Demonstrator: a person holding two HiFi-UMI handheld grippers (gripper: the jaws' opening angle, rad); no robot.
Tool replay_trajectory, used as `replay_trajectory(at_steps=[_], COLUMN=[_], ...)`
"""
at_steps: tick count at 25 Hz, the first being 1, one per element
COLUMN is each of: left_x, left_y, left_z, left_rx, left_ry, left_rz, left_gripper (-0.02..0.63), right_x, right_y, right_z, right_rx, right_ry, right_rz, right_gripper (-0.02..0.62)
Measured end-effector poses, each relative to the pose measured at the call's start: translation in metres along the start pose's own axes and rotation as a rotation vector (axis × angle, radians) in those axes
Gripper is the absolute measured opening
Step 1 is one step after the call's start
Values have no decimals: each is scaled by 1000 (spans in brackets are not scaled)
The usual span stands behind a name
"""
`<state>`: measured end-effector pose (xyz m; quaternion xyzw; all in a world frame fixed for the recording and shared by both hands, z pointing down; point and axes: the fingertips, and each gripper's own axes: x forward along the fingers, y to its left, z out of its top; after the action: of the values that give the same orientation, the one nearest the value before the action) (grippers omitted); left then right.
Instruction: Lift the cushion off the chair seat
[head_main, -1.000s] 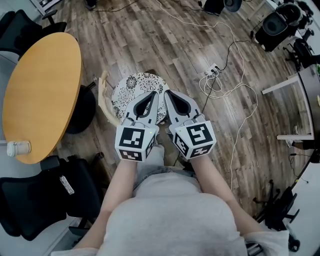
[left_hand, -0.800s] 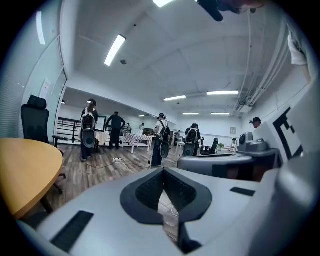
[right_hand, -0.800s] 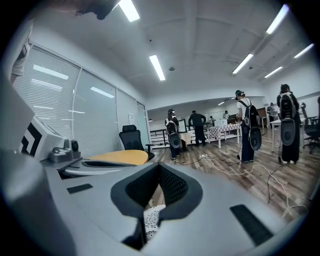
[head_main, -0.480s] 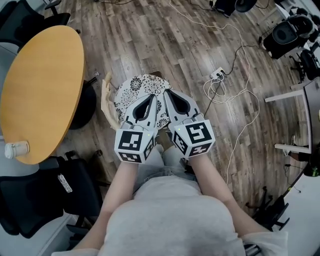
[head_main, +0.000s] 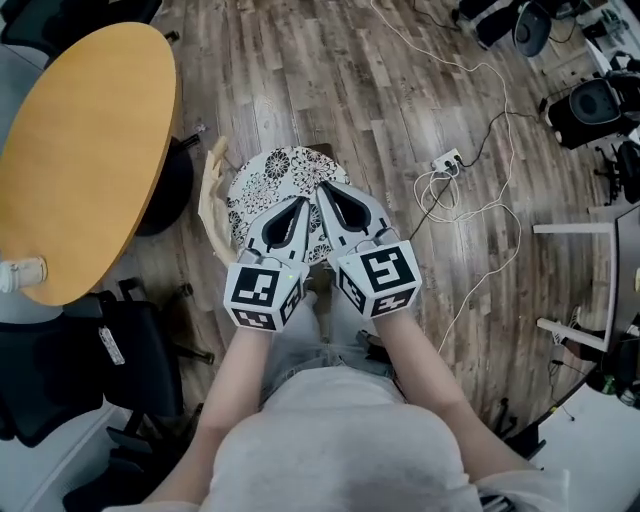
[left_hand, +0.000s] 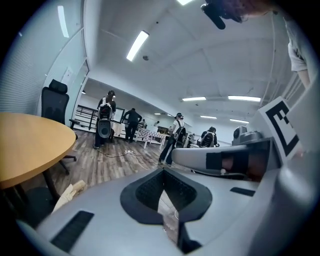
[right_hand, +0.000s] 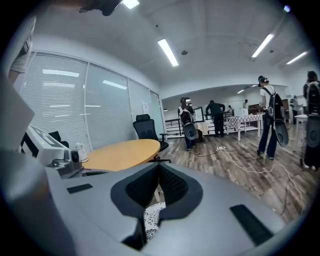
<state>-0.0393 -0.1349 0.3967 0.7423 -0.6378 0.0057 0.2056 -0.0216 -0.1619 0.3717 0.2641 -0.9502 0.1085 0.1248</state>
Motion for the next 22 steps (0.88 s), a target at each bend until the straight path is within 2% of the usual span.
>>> replay_trajectory(at_steps=[4, 9, 14, 20, 22], left_x=[12, 28, 37, 43, 43], left_y=[13, 36, 62, 92, 99], left_z=[-4, -15, -36, -62, -73], left_rx=[-34, -69, -95, -117, -139], left_ry=[-18, -11, 23, 62, 74], left_rz=[80, 222, 341, 442, 455], left_gripper=[2, 2, 2, 2, 98], right_x=[18, 33, 53, 77, 81], right_y=[-8, -23, -31, -31, -28], right_z=[-3, -17, -33, -58, -68], right_rx=[-18, -29, -68, -95, -100], right_ry=[30, 69, 107, 158, 172], right_rz=[89, 189, 296, 395, 425], right_gripper=[26, 26, 26, 26, 26])
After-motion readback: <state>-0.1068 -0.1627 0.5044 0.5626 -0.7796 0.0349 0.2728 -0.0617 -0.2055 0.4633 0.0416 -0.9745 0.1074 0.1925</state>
